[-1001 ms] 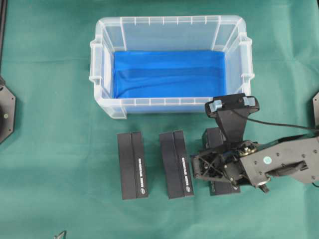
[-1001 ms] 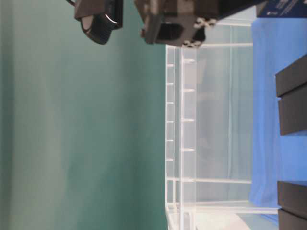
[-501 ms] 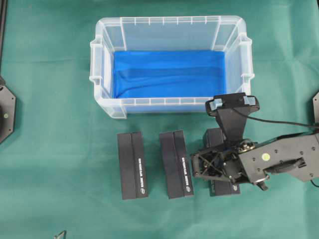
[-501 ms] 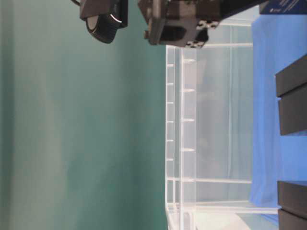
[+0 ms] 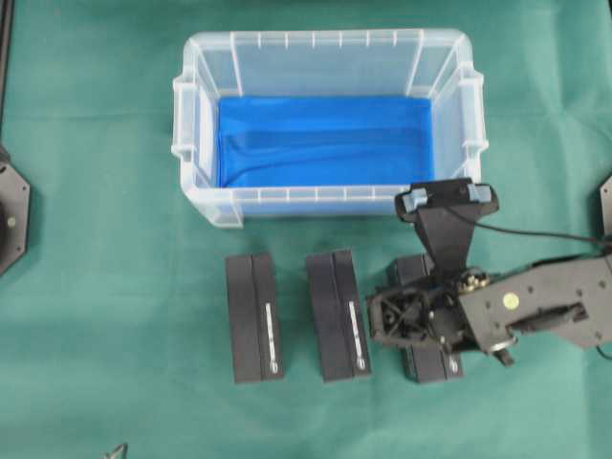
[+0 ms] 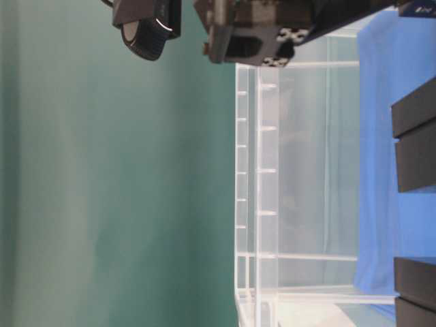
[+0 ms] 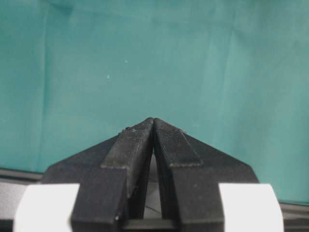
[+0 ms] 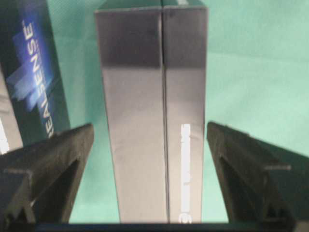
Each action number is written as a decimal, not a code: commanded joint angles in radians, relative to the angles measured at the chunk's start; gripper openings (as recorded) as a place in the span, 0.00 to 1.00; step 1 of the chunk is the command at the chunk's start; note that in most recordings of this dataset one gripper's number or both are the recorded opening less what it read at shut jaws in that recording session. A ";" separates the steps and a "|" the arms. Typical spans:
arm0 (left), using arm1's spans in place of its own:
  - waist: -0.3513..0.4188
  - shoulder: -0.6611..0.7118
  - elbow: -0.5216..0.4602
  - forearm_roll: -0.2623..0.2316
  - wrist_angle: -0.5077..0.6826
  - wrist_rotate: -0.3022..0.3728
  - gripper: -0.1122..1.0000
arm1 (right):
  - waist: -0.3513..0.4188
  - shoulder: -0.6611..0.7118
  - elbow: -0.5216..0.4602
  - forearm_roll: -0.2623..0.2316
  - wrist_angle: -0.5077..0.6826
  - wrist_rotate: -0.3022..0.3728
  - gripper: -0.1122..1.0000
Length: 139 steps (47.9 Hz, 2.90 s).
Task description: Take the box out of the case with the right arm.
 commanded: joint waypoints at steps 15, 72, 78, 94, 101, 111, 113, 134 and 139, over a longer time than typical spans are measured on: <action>0.003 0.003 -0.009 0.002 -0.006 0.000 0.12 | -0.008 -0.054 -0.075 0.000 0.052 -0.002 0.91; 0.003 0.002 -0.009 0.003 -0.005 0.000 0.12 | -0.026 -0.209 -0.262 -0.064 0.494 -0.058 0.90; 0.003 0.003 -0.009 0.003 -0.005 0.000 0.12 | -0.025 -0.282 -0.176 -0.057 0.468 -0.041 0.90; 0.003 0.003 -0.009 0.002 -0.003 0.000 0.12 | 0.025 -0.488 0.043 -0.055 0.468 0.075 0.90; 0.003 0.003 -0.009 0.003 -0.005 0.000 0.12 | 0.041 -0.541 0.103 -0.035 0.465 0.109 0.90; 0.003 0.003 -0.009 0.002 -0.005 0.000 0.12 | 0.041 -0.540 0.106 -0.035 0.462 0.104 0.90; 0.003 0.003 -0.009 0.002 -0.005 0.000 0.12 | 0.041 -0.538 0.106 -0.037 0.460 0.103 0.90; 0.003 0.003 -0.009 0.002 -0.003 0.000 0.12 | -0.176 -0.568 0.140 -0.064 0.454 -0.156 0.90; 0.003 0.003 -0.008 0.002 -0.005 0.000 0.12 | -0.285 -0.583 0.153 -0.064 0.434 -0.276 0.90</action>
